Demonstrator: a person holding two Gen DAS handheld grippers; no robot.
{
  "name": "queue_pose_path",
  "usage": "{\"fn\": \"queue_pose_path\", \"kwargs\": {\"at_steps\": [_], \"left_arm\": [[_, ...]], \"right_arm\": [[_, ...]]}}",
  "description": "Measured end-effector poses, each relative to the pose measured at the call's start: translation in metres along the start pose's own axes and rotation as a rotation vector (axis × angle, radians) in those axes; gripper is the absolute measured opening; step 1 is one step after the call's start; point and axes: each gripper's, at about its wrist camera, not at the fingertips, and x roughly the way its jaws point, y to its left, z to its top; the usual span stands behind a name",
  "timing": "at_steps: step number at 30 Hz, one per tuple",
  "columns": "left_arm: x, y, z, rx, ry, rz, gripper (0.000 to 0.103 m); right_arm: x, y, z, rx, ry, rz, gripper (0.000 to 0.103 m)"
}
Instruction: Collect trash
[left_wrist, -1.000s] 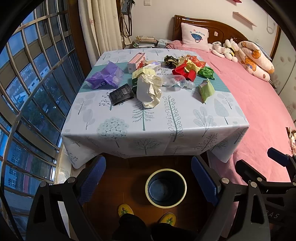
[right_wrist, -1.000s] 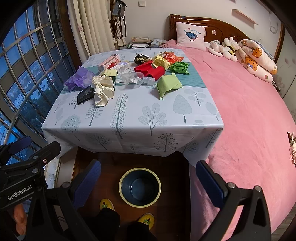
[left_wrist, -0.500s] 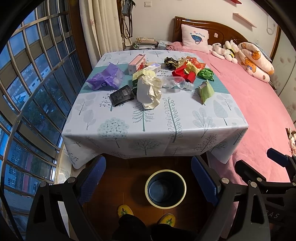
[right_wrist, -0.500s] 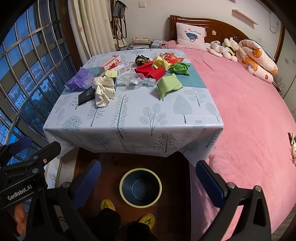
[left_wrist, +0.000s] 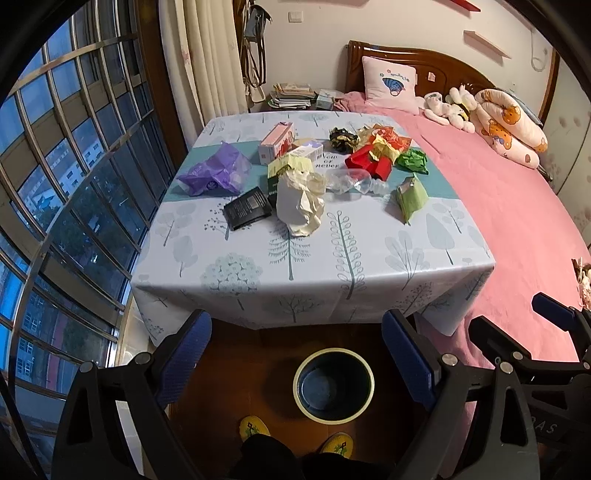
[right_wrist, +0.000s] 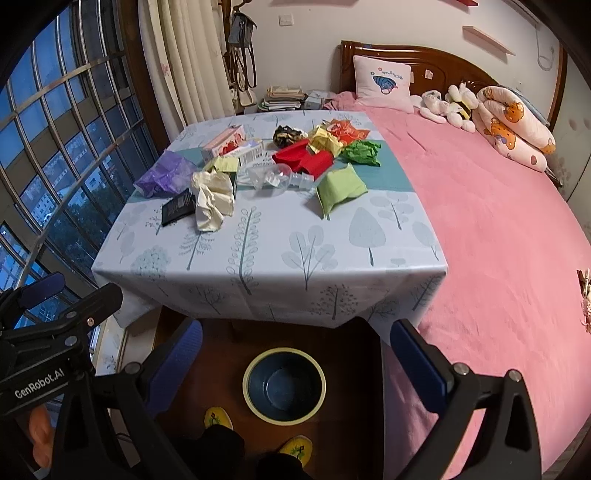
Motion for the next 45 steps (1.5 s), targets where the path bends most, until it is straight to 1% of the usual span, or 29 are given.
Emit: {"fn": "queue_pose_path", "kwargs": {"at_steps": [6,12,13,16,18,21,22,23,25,26,28,29,32,35,37,42,43,45], "left_arm": [[-0.007,0.009,0.012,-0.008,-0.023,0.017,0.089],[0.000,0.029,0.028,-0.023,-0.048,0.002,0.087],[0.004,0.034,0.033,-0.020,-0.054,0.005,0.087],[0.018,0.051,0.049,-0.020,-0.054,0.002,0.087],[0.028,0.062,0.061,-0.017,-0.051,0.002,0.087],[0.049,0.087,0.089,-0.015,-0.048,-0.014,0.087],[0.058,0.095,0.099,-0.013,-0.042,-0.020,0.087],[0.071,0.106,0.111,-0.010,-0.024,-0.026,0.087],[0.088,0.119,0.126,0.002,0.005,-0.048,0.087],[0.101,0.125,0.134,0.019,0.028,-0.062,0.087],[0.123,0.132,0.143,0.071,0.077,-0.081,0.087],[0.139,0.135,0.149,0.113,0.114,-0.088,0.087],[0.171,0.137,0.153,0.195,0.186,-0.111,0.087],[0.199,0.139,0.158,0.253,0.236,-0.136,0.087],[0.213,0.141,0.161,0.276,0.261,-0.154,0.087],[0.247,0.140,0.166,0.318,0.333,-0.204,0.087],[0.252,0.137,0.167,0.329,0.344,-0.214,0.087],[0.262,0.132,0.166,0.357,0.365,-0.231,0.087]], "right_arm": [[0.000,0.008,0.015,-0.018,-0.037,0.024,0.102],[0.005,0.022,0.033,-0.042,-0.080,0.040,0.101],[0.010,0.027,0.039,-0.043,-0.085,0.045,0.099],[0.022,0.038,0.052,-0.042,-0.085,0.053,0.090],[0.034,0.048,0.063,-0.042,-0.080,0.053,0.089],[0.058,0.062,0.082,-0.028,-0.045,0.063,0.086],[0.070,0.069,0.091,-0.022,-0.023,0.069,0.083],[0.079,0.073,0.096,-0.017,-0.007,0.067,0.080],[0.104,0.083,0.112,0.007,0.043,0.067,0.080],[0.111,0.086,0.116,0.016,0.053,0.064,0.080],[0.130,0.095,0.127,0.020,0.066,0.065,0.080],[0.139,0.102,0.133,0.010,0.071,0.059,0.080],[0.165,0.122,0.149,-0.044,0.090,0.061,0.080],[0.186,0.137,0.158,-0.123,0.100,0.033,0.080],[0.204,0.143,0.161,-0.165,0.127,0.017,0.080],[0.234,0.143,0.159,-0.164,0.189,0.006,0.080],[0.237,0.141,0.157,-0.157,0.194,0.009,0.079],[0.243,0.143,0.156,-0.155,0.204,0.019,0.065]]}}
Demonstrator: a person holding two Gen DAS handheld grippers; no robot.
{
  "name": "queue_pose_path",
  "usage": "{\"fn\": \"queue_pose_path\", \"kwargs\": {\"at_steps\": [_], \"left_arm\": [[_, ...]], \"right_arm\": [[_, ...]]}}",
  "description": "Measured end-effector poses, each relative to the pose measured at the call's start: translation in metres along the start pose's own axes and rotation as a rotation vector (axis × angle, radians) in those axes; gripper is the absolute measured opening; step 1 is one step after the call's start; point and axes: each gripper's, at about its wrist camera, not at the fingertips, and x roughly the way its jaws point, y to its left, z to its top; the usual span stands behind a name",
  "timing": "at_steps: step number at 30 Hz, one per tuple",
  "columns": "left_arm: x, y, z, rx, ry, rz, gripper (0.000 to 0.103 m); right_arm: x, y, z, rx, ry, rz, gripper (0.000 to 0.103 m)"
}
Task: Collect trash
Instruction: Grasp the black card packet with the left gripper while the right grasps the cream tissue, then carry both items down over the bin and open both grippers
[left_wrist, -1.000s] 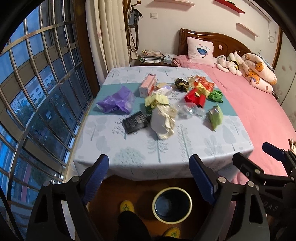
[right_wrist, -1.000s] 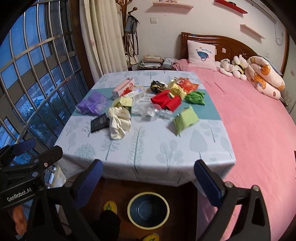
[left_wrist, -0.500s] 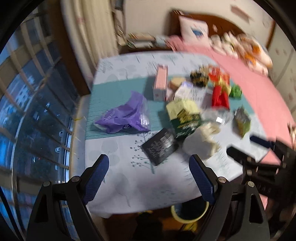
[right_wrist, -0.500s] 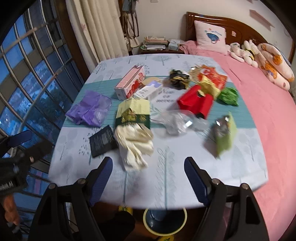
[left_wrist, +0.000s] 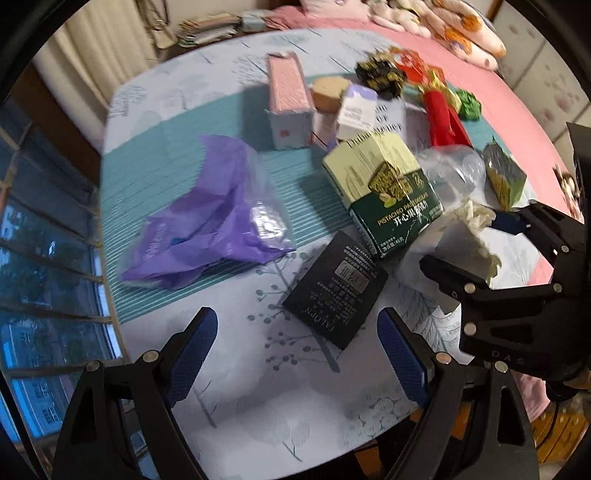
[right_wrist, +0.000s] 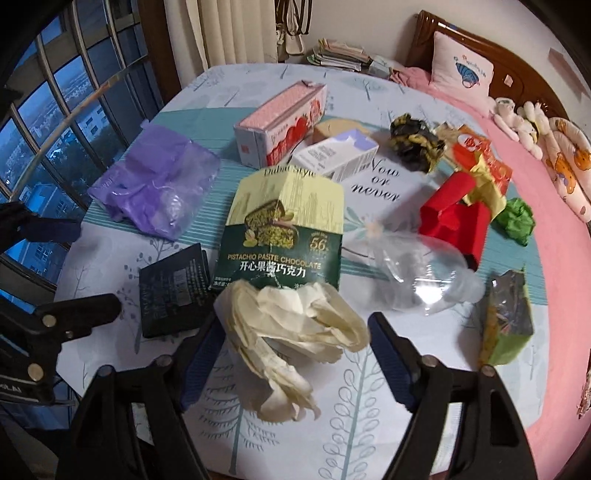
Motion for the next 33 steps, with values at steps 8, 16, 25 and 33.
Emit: {"fn": "queue_pose_path", "kwargs": {"at_steps": [8,16,25,33], "left_arm": [[0.037,-0.012,0.013,0.069,0.087,-0.019,0.087],[0.067,-0.034,0.019,0.164,0.131,0.039,0.088],[0.067,-0.053,0.029,0.203,0.110,0.030,0.063],[0.045,-0.062,0.024,0.132,0.089,0.016,0.059]], "right_arm": [[0.000,-0.018,-0.013,0.152,0.030,0.072,0.026],[-0.019,-0.034,-0.037,0.279,0.020,0.080,0.025],[-0.039,-0.053,-0.050,0.326,-0.001,0.066,0.025],[-0.063,-0.057,-0.054,0.274,-0.037,0.067,0.024]]}}
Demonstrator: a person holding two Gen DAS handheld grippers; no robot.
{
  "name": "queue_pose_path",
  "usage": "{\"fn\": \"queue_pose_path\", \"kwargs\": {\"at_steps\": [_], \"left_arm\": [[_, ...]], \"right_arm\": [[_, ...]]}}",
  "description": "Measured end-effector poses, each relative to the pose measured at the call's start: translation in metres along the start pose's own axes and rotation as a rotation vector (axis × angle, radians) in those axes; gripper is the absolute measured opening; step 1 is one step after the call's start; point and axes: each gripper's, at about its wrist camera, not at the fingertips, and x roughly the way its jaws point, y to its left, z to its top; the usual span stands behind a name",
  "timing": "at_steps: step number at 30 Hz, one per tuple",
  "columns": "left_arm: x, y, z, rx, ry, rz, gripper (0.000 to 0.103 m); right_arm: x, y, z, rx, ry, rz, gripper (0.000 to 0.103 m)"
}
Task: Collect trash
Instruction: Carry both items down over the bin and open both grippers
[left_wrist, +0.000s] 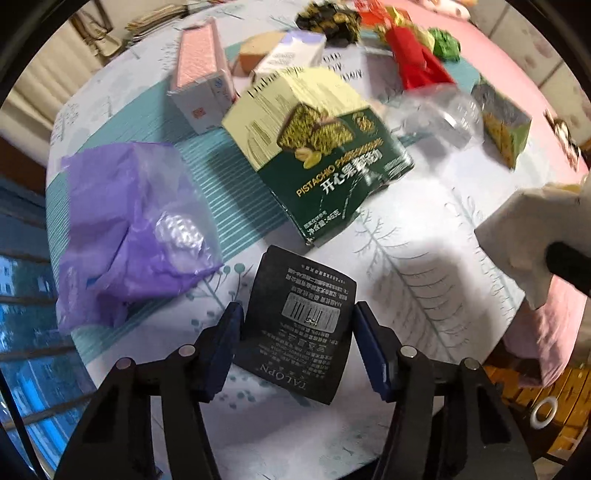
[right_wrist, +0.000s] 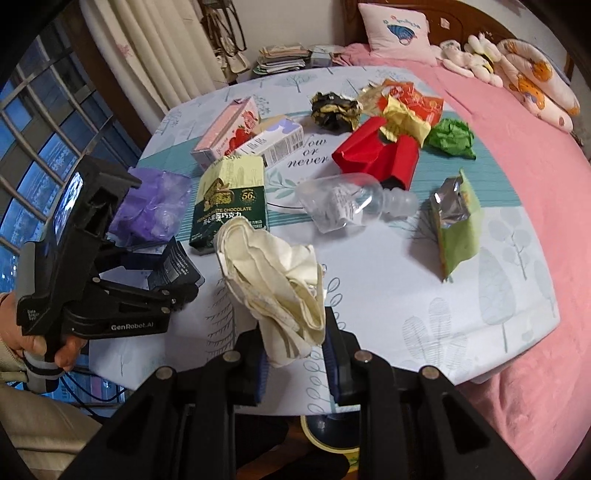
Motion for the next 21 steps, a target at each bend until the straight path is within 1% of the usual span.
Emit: {"fn": "queue_pose_path", "kwargs": {"at_steps": [4,8,9,12,15,17,21], "left_arm": [[-0.031,-0.009,-0.015,-0.046,-0.053,0.000,0.059],[-0.069,-0.036,-0.033,-0.080,-0.125,0.016,0.059],[-0.069,-0.039,-0.029,-0.090,-0.137,0.016,0.059],[-0.091,-0.067,-0.043,-0.159,-0.189,0.015,0.059],[-0.102,-0.087,-0.053,-0.226,-0.223,0.013,0.059],[-0.109,-0.106,-0.067,-0.283,-0.242,0.009,0.059],[-0.102,-0.138,-0.087,-0.363,-0.248,0.002,0.059]], "right_arm": [[-0.014,-0.003,-0.002,-0.041,-0.015,0.019,0.024],[-0.029,-0.009,-0.008,-0.092,-0.034,0.051,0.024],[-0.033,-0.012,-0.010,-0.111,-0.038,0.061,0.024],[-0.043,-0.021,-0.020,-0.175,-0.038,0.088,0.024],[-0.052,-0.035,-0.033,-0.236,-0.026,0.116,0.024],[-0.058,-0.049,-0.045,-0.265,-0.016,0.141,0.024],[-0.061,-0.078,-0.076,-0.302,0.012,0.182,0.024]]}}
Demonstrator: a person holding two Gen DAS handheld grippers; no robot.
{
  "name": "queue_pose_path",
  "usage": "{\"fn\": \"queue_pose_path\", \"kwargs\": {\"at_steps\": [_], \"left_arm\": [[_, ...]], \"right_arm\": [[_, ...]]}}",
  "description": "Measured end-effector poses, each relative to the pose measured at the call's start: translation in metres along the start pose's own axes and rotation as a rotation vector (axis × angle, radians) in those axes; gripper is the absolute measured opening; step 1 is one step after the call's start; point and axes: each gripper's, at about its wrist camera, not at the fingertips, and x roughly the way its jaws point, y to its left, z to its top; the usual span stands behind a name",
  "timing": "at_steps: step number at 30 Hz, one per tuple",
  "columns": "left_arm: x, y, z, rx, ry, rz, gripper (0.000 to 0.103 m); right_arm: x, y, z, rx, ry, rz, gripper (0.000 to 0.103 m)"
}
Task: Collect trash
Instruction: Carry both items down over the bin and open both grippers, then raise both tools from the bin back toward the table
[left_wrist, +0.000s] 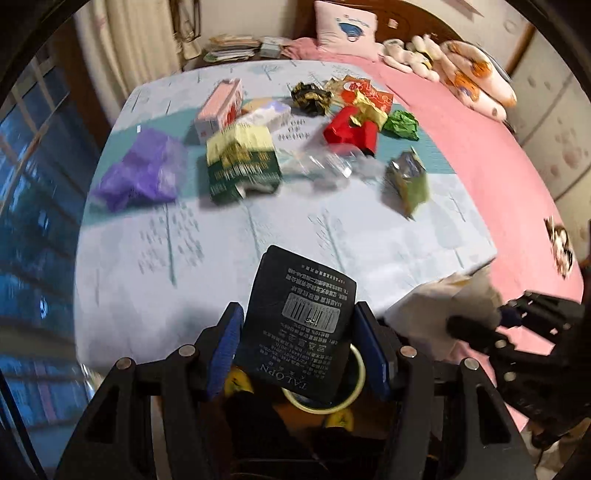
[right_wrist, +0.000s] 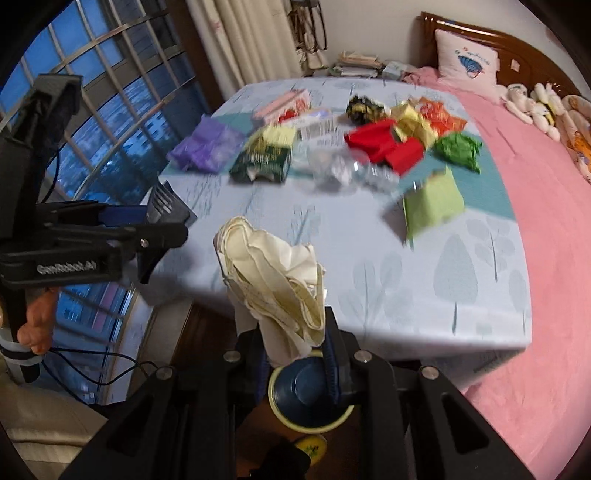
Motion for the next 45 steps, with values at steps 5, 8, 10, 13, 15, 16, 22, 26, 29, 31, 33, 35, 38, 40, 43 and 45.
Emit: {"fn": "queue_pose_path", "kwargs": {"at_steps": [5,8,10,13,15,16,22,26,29,31,33,35,38,40,43,45], "left_arm": [[0.001,-0.030,-0.049,-0.043,0.041,0.024,0.059],[0.012,-0.041,-0.068,-0.046,0.092,0.038,0.059],[0.021,-0.046,-0.080,-0.043,0.127,0.040,0.059],[0.040,-0.053,-0.098,-0.028,0.161,0.044,0.060],[0.061,-0.054,-0.112,-0.023,0.184,0.040,0.060],[0.070,-0.054,-0.116,-0.024,0.192,0.036,0.060],[0.151,-0.048,-0.152,0.010,0.175,0.031,0.062],[0.215,-0.044,-0.177,0.032,0.190,0.018,0.063],[0.254,-0.039,-0.192,0.023,0.199,-0.001,0.066],[0.280,-0.034,-0.203,0.025,0.242,0.005,0.071],[0.297,-0.032,-0.211,0.026,0.266,0.007,0.077],[0.309,-0.028,-0.217,0.021,0.259,0.010,0.092],[0.318,-0.024,-0.219,0.035,0.253,0.039,0.100],[0.321,-0.023,-0.215,0.041,0.257,0.045,0.100],[0.317,-0.024,-0.210,0.051,0.244,0.049,0.101],[0.309,-0.023,-0.206,0.055,0.236,0.051,0.100]], "right_arm": [[0.004,-0.020,-0.051,0.011,0.073,0.048,0.024],[0.011,-0.026,-0.077,0.028,0.113,0.067,0.024],[0.018,-0.027,-0.093,0.040,0.139,0.070,0.024],[0.039,-0.028,-0.117,0.081,0.180,0.057,0.025],[0.058,-0.030,-0.134,0.129,0.212,0.043,0.025],[0.068,-0.031,-0.141,0.149,0.227,0.036,0.025],[0.154,-0.043,-0.196,0.268,0.321,-0.051,0.025],[0.222,-0.057,-0.228,0.345,0.353,-0.104,0.026],[0.262,-0.067,-0.245,0.409,0.367,-0.119,0.026],[0.285,-0.075,-0.256,0.451,0.365,-0.121,0.029],[0.305,-0.080,-0.264,0.469,0.364,-0.124,0.030],[0.320,-0.078,-0.272,0.478,0.371,-0.128,0.049],[0.330,-0.079,-0.278,0.495,0.363,-0.138,0.059],[0.332,-0.076,-0.274,0.503,0.349,-0.130,0.060],[0.328,-0.076,-0.273,0.507,0.330,-0.130,0.062],[0.322,-0.076,-0.268,0.512,0.324,-0.127,0.062]]}}
